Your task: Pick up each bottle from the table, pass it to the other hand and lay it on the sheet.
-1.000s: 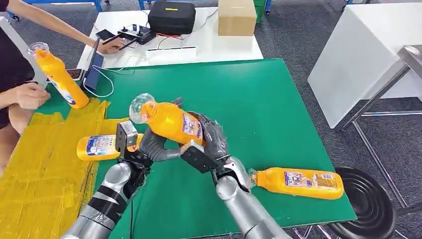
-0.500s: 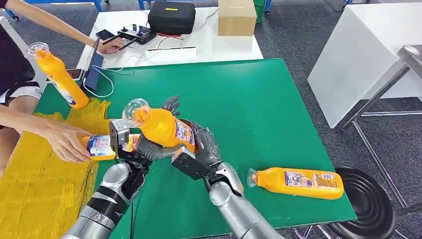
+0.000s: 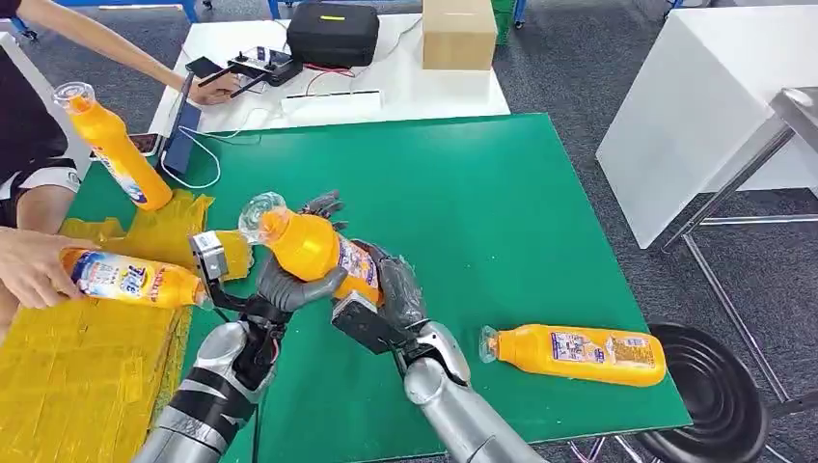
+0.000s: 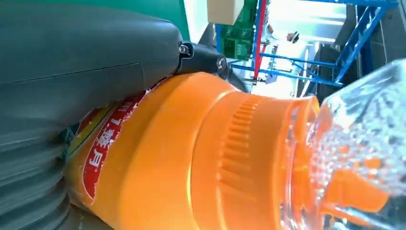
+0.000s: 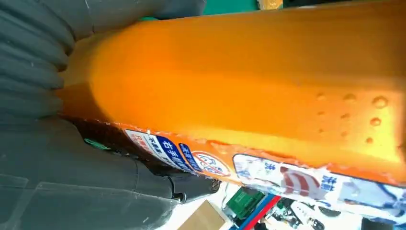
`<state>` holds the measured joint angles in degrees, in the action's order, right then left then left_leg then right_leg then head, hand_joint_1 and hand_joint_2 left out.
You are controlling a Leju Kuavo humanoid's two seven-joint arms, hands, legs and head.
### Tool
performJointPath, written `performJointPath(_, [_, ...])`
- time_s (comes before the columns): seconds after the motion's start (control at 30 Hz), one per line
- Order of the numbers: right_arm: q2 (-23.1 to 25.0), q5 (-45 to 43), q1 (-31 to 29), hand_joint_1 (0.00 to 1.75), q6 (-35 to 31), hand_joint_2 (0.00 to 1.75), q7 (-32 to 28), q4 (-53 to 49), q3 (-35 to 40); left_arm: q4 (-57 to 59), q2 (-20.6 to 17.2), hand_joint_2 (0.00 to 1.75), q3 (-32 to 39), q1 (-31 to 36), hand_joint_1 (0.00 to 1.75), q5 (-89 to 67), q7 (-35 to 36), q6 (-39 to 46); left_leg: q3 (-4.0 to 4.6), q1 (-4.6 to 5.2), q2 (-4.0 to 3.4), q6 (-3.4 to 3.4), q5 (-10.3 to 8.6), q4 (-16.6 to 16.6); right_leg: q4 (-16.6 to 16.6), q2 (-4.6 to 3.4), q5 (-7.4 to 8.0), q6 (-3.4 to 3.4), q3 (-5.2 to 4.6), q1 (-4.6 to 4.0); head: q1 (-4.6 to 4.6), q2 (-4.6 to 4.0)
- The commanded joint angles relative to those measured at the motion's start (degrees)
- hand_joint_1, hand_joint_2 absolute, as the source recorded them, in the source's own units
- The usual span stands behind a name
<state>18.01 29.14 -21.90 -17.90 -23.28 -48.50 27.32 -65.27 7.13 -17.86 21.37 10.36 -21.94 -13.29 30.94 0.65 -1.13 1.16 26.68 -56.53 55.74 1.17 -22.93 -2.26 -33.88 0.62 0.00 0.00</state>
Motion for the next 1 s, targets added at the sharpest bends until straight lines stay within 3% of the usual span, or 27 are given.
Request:
performJointPath(0.03, [-1.05, -0.05, -1.61, 1.75, 0.34, 1.75, -0.72, 4.12, 2.68, 1.95, 0.79, 1.75, -0.65, 2.59, 1.75, -1.36, -0.11, 0.71, -0.18, -0.2, 0.17, -0.15, 0.11, -0.08, -0.04, -0.05, -0.08, 0.09, 0.26, -0.17, 0.0, 0.0])
performJointPath(0.2, [-1.31, -0.4, -1.33, 1.75, 0.24, 1.75, -0.76, 2.03, 2.32, 2.8, 0.86, 1.75, -1.51, 2.83, 1.75, -2.66, -0.34, 1.53, -0.09, -0.13, 0.17, -0.1, 0.04, -0.03, -0.05, 0.02, -0.04, 0.06, 0.16, -0.11, 0.02, 0.0])
performJointPath(0.23, [-1.36, -1.14, -1.05, 1.61, 0.32, 1.75, -0.97, 0.92, 1.83, 2.89, 0.79, 1.75, -1.61, 2.87, 1.75, -3.17, -0.47, 1.85, -0.08, -0.07, 0.13, -0.07, 0.03, -0.02, -0.02, 0.01, -0.04, 0.04, 0.11, -0.06, -0.02, 0.0])
performJointPath(0.27, [-1.51, -2.07, -0.61, 0.38, 0.14, 1.75, -1.26, -0.66, 1.13, 2.72, 0.68, 1.75, -1.67, 2.75, 1.75, -3.67, -0.57, 2.21, -0.11, -0.13, 0.18, -0.11, 0.06, -0.05, -0.03, 0.01, -0.05, 0.06, 0.18, -0.11, 0.02, 0.0])
performJointPath(0.3, [-1.77, -3.01, -0.08, 0.0, -0.4, 1.75, -1.73, -2.79, 0.38, 2.58, 0.53, 1.75, -1.72, 2.66, 1.75, -4.18, -0.62, 2.62, -0.07, -0.11, 0.16, -0.09, 0.03, -0.03, -0.03, 0.03, -0.03, 0.05, 0.12, -0.09, 0.0, 0.0])
performJointPath(0.33, [-2.66, -4.04, 0.49, 0.0, -0.07, 1.75, -1.65, -6.13, -0.16, 2.37, 0.13, 1.75, -2.03, 2.59, 1.75, -5.44, -0.61, 3.53, -0.04, -0.06, 0.15, -0.07, 0.01, -0.01, -0.02, 0.04, -0.03, 0.04, 0.07, -0.05, 0.0, 0.02])
performJointPath(0.37, [-3.56, -4.59, 1.09, 0.0, 0.28, 0.0, -1.47, -9.25, -0.43, 2.03, -0.24, 1.75, -2.42, 2.58, 1.75, -8.05, -0.9, 5.87, -0.03, -0.06, 0.16, -0.06, 0.01, -0.02, -0.03, 0.06, -0.02, 0.03, 0.07, -0.05, 0.0, 0.0])
performJointPath(0.47, [-6.25, -5.65, 3.69, 0.0, 1.15, 0.0, -0.55, -19.72, -1.8, -0.26, -1.24, 1.75, -2.29, 2.77, 1.75, -19.67, -1.42, 16.87, 0.0, -0.12, 0.28, -0.09, 0.06, -0.12, 0.03, 0.11, -0.08, 0.05, 0.09, -0.1, -0.02, 0.0])
performJointPath(0.5, [-6.81, -5.84, 4.58, 0.0, 1.86, 0.0, 0.36, -22.04, -1.89, -0.99, -1.45, 1.75, -1.82, 2.6, 1.75, -19.85, -1.18, 16.79, -0.06, -0.18, 0.3, -0.11, 0.09, -0.13, -0.01, 0.09, -0.09, 0.06, 0.16, -0.16, 0.0, 0.0])
performJointPath(0.6, [-8.09, -6.41, 7.56, 0.0, 2.66, 0.0, -0.47, -29.98, -2.92, -2.23, -2.5, 1.75, -0.27, 3.09, 1.75, -40.55, 2.63, 33.07, 0.01, -0.1, 0.22, -0.08, 0.05, -0.08, 0.0, 0.07, -0.06, 0.04, 0.06, -0.08, -0.02, 0.0])
performJointPath(0.83, [-9.65, -6.72, 10.35, 0.0, 2.65, 0.0, -0.96, -38.53, -3.43, 5.22, -5.6, 1.75, 5.14, 7.2, 1.75, -62.41, 10.8, 43.78, -0.02, -0.12, 0.15, -0.12, 0.06, -0.06, 0.0, 0.01, -0.06, 0.08, 0.08, -0.11, 0.0, 0.0])
performJointPath(0.93, [-9.69, -6.74, 10.5, 0.0, 2.58, 0.0, -0.97, -38.89, -3.46, 6.47, -5.46, 1.75, 6.48, 7.66, 1.75, -62.58, 9.54, 43.82, -0.06, -0.12, 0.12, -0.12, 0.04, -0.05, -0.01, -0.03, -0.03, 0.08, 0.09, -0.11, 0.0, 0.0])
performJointPath(0.97, [-9.69, -6.74, 10.5, 0.0, 2.58, 1.75, -0.97, -38.89, -3.46, 6.47, -5.46, 1.75, 6.48, 7.66, 1.75, -62.58, 9.54, 43.82, -0.01, -0.06, 0.11, -0.08, 0.01, -0.01, -0.02, -0.01, -0.01, 0.05, 0.02, -0.06, 0.0, 0.0])
performJointPath(1.0, [-9.77, -6.99, 10.27, 0.0, 2.38, 1.75, -1.82, -38.75, -3.29, 8.62, -6.25, 1.75, 6.35, 8.5, 1.75, -70.3, 14.02, 46.64, -0.08, -0.13, 0.18, -0.12, 0.04, -0.05, -0.02, -0.01, -0.04, 0.08, 0.12, -0.11, 0.0, 0.0])
